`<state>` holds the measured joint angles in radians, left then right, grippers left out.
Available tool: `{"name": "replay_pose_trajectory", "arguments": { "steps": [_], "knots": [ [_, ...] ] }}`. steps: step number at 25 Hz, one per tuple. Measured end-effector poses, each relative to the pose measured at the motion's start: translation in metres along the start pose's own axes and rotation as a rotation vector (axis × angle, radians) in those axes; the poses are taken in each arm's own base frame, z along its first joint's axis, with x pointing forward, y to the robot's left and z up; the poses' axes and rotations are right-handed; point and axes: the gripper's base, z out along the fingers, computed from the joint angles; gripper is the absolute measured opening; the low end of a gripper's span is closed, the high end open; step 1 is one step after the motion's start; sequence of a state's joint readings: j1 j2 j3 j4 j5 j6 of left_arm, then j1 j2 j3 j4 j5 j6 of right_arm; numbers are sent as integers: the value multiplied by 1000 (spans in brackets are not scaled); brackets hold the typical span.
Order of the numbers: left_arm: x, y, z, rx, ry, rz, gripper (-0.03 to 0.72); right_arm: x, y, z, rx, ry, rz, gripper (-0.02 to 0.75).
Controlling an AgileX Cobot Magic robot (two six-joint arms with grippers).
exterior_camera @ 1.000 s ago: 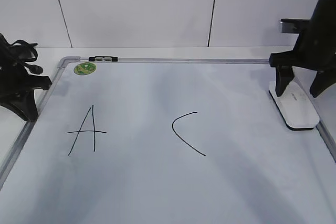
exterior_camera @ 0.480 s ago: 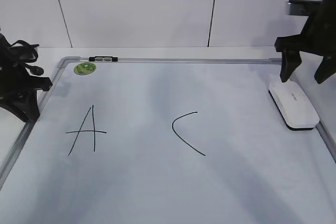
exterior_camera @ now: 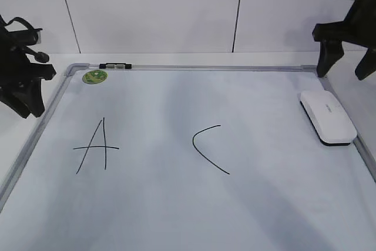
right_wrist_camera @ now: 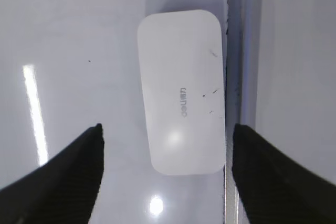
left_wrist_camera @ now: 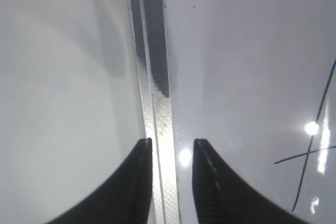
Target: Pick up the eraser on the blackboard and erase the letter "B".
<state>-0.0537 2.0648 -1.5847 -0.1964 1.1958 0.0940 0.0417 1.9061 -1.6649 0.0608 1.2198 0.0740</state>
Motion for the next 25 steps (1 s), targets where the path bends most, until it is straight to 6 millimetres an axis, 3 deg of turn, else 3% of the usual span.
{"name": "replay_pose_trajectory", "arguments": {
  "steps": [5,10,20,25],
  "knots": [
    [3,-3,-17,-3,-36,5,213,8,3,-33,-23,-72,1,594],
    [19,-7,-44,-19,-84,19,214,39,4,-68,-54,-121,4,591],
    [99,-20,-115,-47,-229,52,215,134,-2,-118,-62,-199,-3,590],
    [146,-24,-134,-54,-285,64,217,174,-5,-135,-68,-258,-8,589]
  ]
}}
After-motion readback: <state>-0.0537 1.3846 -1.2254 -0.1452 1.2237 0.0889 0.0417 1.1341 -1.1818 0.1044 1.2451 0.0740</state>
